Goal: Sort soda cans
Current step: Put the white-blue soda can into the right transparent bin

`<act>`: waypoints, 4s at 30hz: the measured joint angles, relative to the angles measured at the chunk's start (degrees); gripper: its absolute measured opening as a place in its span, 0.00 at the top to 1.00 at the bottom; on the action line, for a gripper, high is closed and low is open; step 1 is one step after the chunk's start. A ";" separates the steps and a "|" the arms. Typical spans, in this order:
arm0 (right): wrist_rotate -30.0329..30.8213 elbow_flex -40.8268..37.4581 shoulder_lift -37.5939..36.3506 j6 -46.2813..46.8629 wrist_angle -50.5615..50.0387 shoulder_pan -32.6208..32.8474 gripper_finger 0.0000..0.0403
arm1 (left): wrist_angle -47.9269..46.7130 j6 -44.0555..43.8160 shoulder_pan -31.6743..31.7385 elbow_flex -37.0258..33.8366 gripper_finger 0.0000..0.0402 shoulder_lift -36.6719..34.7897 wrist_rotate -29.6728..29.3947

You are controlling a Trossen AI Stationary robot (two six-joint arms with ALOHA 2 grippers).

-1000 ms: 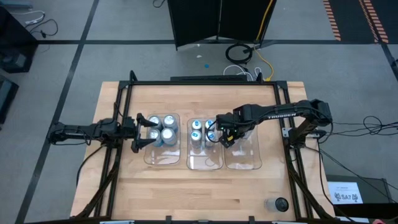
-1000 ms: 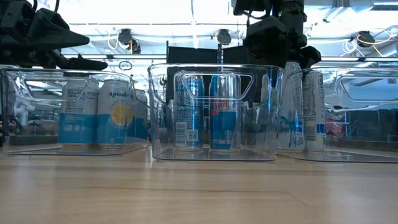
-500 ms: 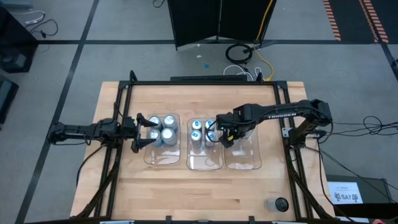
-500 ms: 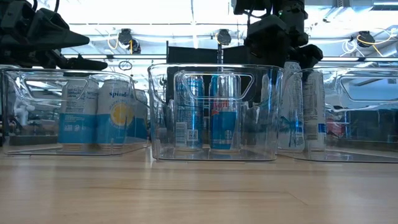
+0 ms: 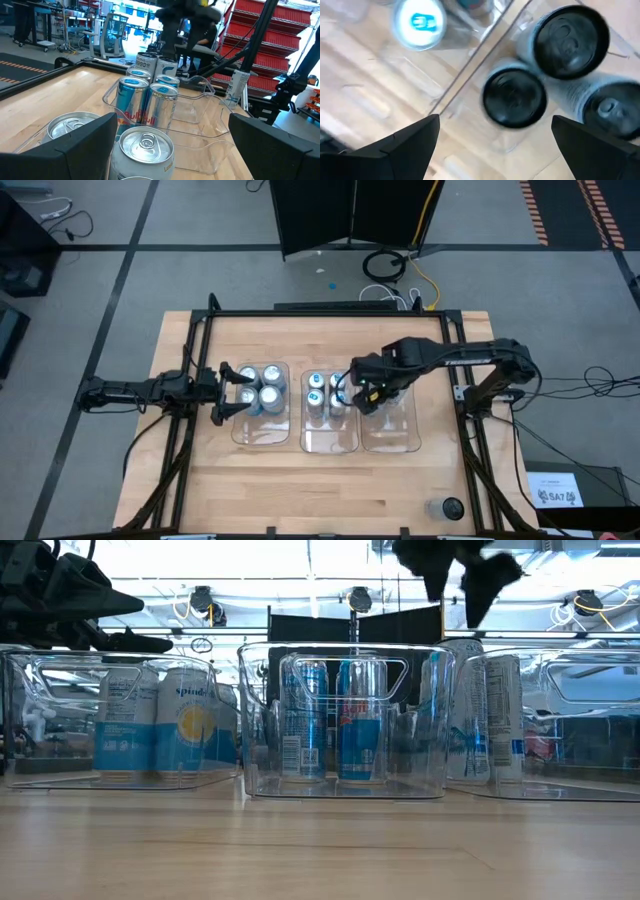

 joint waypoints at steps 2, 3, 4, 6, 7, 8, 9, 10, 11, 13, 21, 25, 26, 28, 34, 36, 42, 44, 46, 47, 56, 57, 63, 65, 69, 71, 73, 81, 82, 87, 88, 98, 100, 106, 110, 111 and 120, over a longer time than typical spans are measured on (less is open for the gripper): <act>0.45 2.09 -0.06 1.36 -1.12 1.82 0.06 | 0.00 0.01 0.01 0.00 0.03 0.00 0.01; 1.25 2.85 -0.09 1.85 -1.69 3.04 0.06 | 0.00 0.01 -0.01 0.00 0.03 -0.01 0.01; 1.96 3.38 -0.09 2.41 -2.31 4.30 0.06 | 0.00 -0.01 0.00 0.00 0.03 0.00 0.00; 2.93 3.51 -0.09 3.11 -3.63 7.35 0.06 | 0.00 0.01 0.00 0.00 0.03 0.00 0.01; 2.93 3.51 -0.09 3.76 -4.68 9.00 0.06 | 0.00 0.01 -0.01 0.00 0.03 0.00 0.00; 2.66 3.51 -0.07 4.77 -5.95 10.72 0.06 | 0.00 0.01 0.01 0.00 0.03 0.00 0.00; 2.42 3.51 -0.07 6.44 -7.37 12.47 0.06 | 0.00 0.00 0.01 0.00 0.03 0.00 0.00; 2.40 3.50 -0.07 8.47 -8.63 14.24 0.06 | 0.00 0.01 -0.01 0.00 0.03 0.00 0.00; 2.39 3.49 -0.07 10.52 -9.58 16.12 0.06 | 0.00 0.01 0.00 0.00 0.03 0.00 0.00; 2.16 3.49 -0.06 14.70 -9.99 20.07 0.06 | -0.02 0.01 0.00 0.00 0.03 0.00 0.00; 3.06 2.38 -0.09 38.24 -9.96 35.79 0.06 | 0.00 0.01 0.01 0.00 0.03 0.00 0.00; 3.01 -0.53 -0.13 50.65 -9.23 43.76 0.06 | 0.00 0.00 -0.01 0.00 0.03 -0.02 0.01; 2.74 -1.38 -0.13 53.67 -9.02 45.53 0.06 | 0.00 0.01 -0.01 0.00 0.03 -0.02 0.00; 2.67 -2.83 -0.13 59.83 -7.98 48.82 0.06 | 0.00 0.01 -0.01 0.00 0.03 -0.02 0.01; 2.78 -5.85 -0.15 72.27 -0.44 55.32 0.06 | 0.00 -0.01 -0.01 0.00 0.03 -0.02 0.01; 2.93 -6.44 -0.15 74.88 1.11 56.49 0.06 | -0.02 0.00 0.01 0.00 0.03 -0.02 0.00; 2.60 -9.58 -0.17 77.56 7.92 58.58 0.06 | -0.01 0.00 0.00 0.00 0.03 -0.02 0.01; 2.55 -11.38 -0.17 77.47 9.53 58.42 0.06 | 0.00 0.01 0.01 0.00 0.03 0.00 0.00; 0.92 -12.96 -0.17 77.70 10.63 58.35 0.06 | 0.00 -0.01 0.01 0.00 0.03 -0.02 0.02; -0.01 -13.68 -0.17 77.89 11.20 58.52 0.06 | 0.00 -0.01 -0.01 0.00 0.03 -0.02 0.02; -0.81 -16.12 -0.17 78.40 15.50 59.97 0.06 | -0.01 0.00 -0.01 0.00 0.03 -0.02 0.02; -1.65 -16.14 -0.17 78.44 15.50 60.03 0.06 | 0.00 0.01 -0.01 0.00 0.03 -0.02 0.00; -1.70 -16.14 -0.16 78.89 15.45 60.74 0.07 | -0.01 -0.01 0.01 0.00 0.03 -0.02 0.02; -1.88 -16.14 0.17 78.90 15.76 61.03 0.07 | 0.00 0.01 -0.01 0.00 0.03 -0.02 0.02; -1.83 -16.14 1.04 78.84 17.43 60.99 0.07 | 0.00 0.01 0.00 0.00 0.03 0.00 0.02; -1.75 -16.14 1.59 78.83 17.59 60.99 0.07 | -0.01 0.00 0.00 0.00 0.03 -0.02 0.01; -1.88 -16.14 2.09 78.88 17.77 61.01 0.07 | 0.00 0.01 0.01 0.00 0.03 -0.02 0.02; -1.98 -16.14 2.19 79.12 18.56 61.06 0.12 | 0.00 0.01 -0.01 0.00 0.03 -0.02 0.01; -1.97 -16.14 2.19 79.12 18.56 61.06 0.14 | 0.00 0.00 0.01 0.00 0.03 -0.02 0.01; -2.12 -16.14 2.19 79.12 18.59 61.08 0.31 | 0.00 0.00 0.01 0.00 0.03 -0.02 0.02; -2.12 -16.14 2.19 79.09 18.74 61.10 0.34 | 0.00 0.01 0.01 0.00 0.03 -0.01 0.02; -2.15 -16.14 2.08 78.70 20.43 61.06 0.38 | 0.00 0.01 -0.01 0.00 0.03 -0.02 0.02; -1.98 -16.14 1.94 78.66 21.21 61.06 0.37 | 0.00 0.00 0.01 0.00 0.03 -0.02 0.00; -1.17 -16.14 0.07 76.76 21.27 60.91 0.39 | 0.00 -0.01 -0.01 0.00 0.03 -0.02 0.01; 4.13 -16.14 -2.48 73.51 21.12 60.40 0.39 | 0.00 0.00 0.01 0.00 0.03 -0.02 0.00; 6.41 -16.14 -3.27 72.08 21.12 60.16 0.39 | 0.00 0.01 0.00 0.00 0.03 -0.02 0.02; 28.81 -16.14 -12.81 59.18 15.49 57.56 0.39 | 0.00 0.00 0.00 0.00 0.03 -0.02 0.01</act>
